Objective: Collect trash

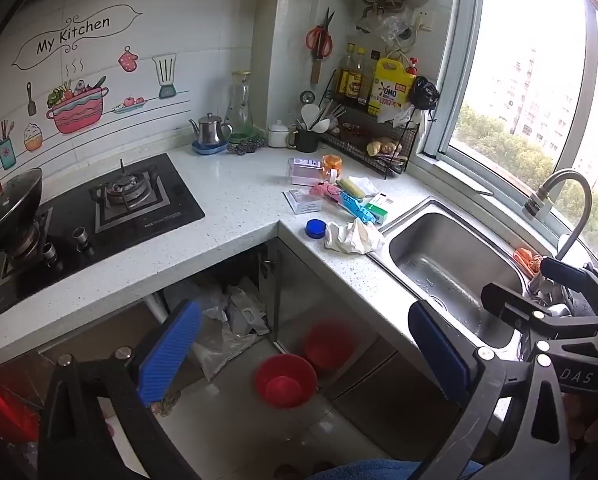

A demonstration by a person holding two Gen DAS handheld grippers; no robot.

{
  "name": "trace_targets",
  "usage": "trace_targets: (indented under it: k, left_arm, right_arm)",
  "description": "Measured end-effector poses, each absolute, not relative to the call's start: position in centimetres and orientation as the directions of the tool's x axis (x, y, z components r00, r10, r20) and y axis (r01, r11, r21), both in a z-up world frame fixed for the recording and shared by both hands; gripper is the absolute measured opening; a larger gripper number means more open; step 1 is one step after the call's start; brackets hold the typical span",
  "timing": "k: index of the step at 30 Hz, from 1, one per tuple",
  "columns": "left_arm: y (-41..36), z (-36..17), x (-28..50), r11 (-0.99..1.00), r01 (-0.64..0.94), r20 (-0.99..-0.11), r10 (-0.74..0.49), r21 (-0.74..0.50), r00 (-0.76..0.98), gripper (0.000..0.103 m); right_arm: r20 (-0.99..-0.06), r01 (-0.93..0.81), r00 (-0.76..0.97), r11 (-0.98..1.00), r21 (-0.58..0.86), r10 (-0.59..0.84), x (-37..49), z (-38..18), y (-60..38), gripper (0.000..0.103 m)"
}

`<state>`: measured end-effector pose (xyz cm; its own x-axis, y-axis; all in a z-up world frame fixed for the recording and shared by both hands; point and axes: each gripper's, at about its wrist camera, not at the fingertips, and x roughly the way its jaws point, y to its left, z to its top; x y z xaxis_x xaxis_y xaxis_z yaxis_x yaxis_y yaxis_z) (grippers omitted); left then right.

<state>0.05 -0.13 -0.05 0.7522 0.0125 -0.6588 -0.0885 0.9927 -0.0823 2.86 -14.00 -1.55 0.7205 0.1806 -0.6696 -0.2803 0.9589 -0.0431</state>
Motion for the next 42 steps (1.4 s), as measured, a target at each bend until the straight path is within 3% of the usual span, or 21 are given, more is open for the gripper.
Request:
trace_targets:
  k: [7,42]
  left_arm:
    - [1.1,-0.1,-0.7,0.985,-0.095,-0.655,-0.024,-0.145,0.755,0.103]
    - [1.6,-1.2,-1.4,0.982,-0.122,-0.687,-0.011,-0.145,0.727,0.103]
  right_arm:
    - [-0.663,-0.288,0.724,0.957,-0.041,0.19,2.8,-1.6,-14.0,0.103]
    - [-0.704,-0.333,0.682,0.941,-0.06,0.197,2.3,-2.0,-12.6,0.103]
